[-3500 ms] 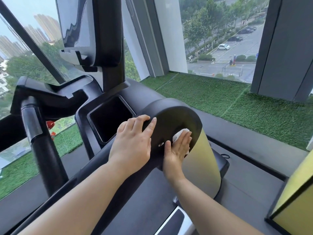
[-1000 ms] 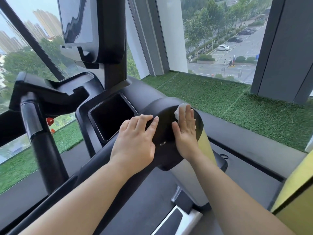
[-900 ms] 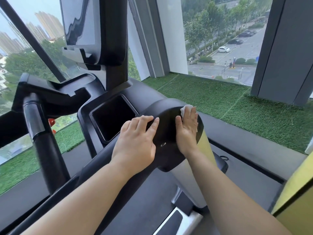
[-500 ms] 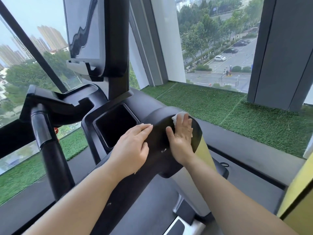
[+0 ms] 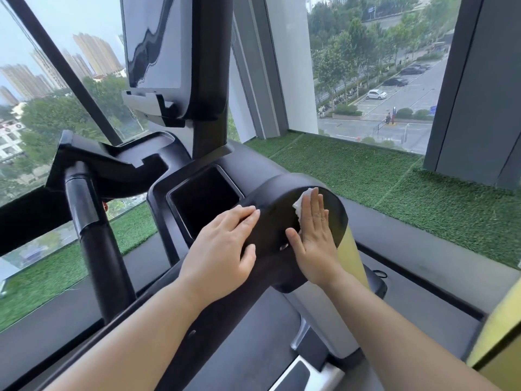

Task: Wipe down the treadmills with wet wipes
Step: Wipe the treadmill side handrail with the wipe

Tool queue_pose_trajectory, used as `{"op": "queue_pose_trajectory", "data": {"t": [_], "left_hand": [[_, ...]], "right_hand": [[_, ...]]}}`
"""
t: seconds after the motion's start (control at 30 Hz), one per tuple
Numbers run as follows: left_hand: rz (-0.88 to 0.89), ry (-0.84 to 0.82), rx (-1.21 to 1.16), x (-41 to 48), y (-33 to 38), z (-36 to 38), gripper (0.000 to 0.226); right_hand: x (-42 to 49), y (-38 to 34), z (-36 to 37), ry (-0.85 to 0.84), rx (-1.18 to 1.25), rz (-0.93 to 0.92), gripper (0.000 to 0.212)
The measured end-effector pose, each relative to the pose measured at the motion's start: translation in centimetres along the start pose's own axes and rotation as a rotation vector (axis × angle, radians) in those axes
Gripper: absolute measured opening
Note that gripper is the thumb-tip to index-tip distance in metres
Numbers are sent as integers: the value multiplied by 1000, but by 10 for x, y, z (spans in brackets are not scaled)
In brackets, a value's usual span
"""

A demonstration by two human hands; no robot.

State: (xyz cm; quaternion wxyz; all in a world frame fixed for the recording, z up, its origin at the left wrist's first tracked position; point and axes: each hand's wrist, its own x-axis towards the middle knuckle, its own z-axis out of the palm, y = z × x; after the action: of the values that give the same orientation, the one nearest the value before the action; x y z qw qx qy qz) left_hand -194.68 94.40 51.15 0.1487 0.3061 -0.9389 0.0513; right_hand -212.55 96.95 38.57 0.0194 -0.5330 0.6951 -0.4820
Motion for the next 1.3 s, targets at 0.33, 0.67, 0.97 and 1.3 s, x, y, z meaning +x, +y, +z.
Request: {"op": "queue_pose_trajectory", "data": {"t": [0.33,0.67,0.97,1.3], "left_hand": [[-14,56,-45,1,1,4,52],[-14,74,-59,2,-1,5,53],[-23,59,-55,2,0,4,56],[-12,93,-40,1,-1,7,54]], "right_hand": [[-6,-19,11,46,21,-96,72],[-4,-35,3,-66,-30,-167,76],[-2,-37,3,-111,-58,-163,75],[1,-21,5,15,219,205,73]]}}
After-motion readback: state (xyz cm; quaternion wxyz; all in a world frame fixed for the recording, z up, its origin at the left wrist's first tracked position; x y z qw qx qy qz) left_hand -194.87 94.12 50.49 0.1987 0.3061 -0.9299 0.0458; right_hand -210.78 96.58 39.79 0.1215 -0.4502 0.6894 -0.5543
